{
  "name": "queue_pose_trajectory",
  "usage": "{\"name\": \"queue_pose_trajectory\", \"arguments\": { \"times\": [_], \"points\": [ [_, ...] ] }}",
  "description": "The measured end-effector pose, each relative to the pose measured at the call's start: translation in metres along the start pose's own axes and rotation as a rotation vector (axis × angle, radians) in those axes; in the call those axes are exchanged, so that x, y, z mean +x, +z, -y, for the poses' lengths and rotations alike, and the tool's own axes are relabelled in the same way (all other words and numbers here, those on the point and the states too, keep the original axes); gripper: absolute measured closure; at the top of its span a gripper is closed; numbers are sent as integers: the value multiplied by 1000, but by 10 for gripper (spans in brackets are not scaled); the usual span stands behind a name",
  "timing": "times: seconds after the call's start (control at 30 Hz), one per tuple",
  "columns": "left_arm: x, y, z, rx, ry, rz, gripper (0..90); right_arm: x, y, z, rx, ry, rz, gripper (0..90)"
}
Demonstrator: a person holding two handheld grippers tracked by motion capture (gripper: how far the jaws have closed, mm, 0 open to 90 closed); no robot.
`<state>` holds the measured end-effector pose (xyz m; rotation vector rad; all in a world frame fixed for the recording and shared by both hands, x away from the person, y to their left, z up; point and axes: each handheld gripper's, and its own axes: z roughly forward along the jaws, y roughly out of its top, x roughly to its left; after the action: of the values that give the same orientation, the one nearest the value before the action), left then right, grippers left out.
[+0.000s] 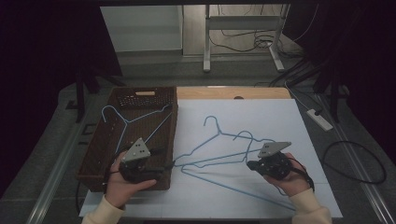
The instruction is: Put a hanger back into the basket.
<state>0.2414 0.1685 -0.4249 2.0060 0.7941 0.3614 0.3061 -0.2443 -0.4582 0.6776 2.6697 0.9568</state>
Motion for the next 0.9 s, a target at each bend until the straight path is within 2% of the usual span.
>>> {"name": "queue_pose_trajectory", "arguments": {
  "times": [0.17, 0.33, 0.5, 0.9],
  "points": [
    [-3, 6, -7, 3, 12, 11, 365, 0, -1, 0, -12, -6, -6, 878],
    [-7, 19, -18, 22, 33, 34, 360, 0, -1, 1, -21, -14, -12, 878],
    [-10, 29, -28, 32, 33, 65, 354, 0, -2, 1, -28, -21, -17, 879],
    [-18, 52, -45, 90, 58, 113, 343, 1, -7, 1, -58, -52, -51, 879]
  ]
}}
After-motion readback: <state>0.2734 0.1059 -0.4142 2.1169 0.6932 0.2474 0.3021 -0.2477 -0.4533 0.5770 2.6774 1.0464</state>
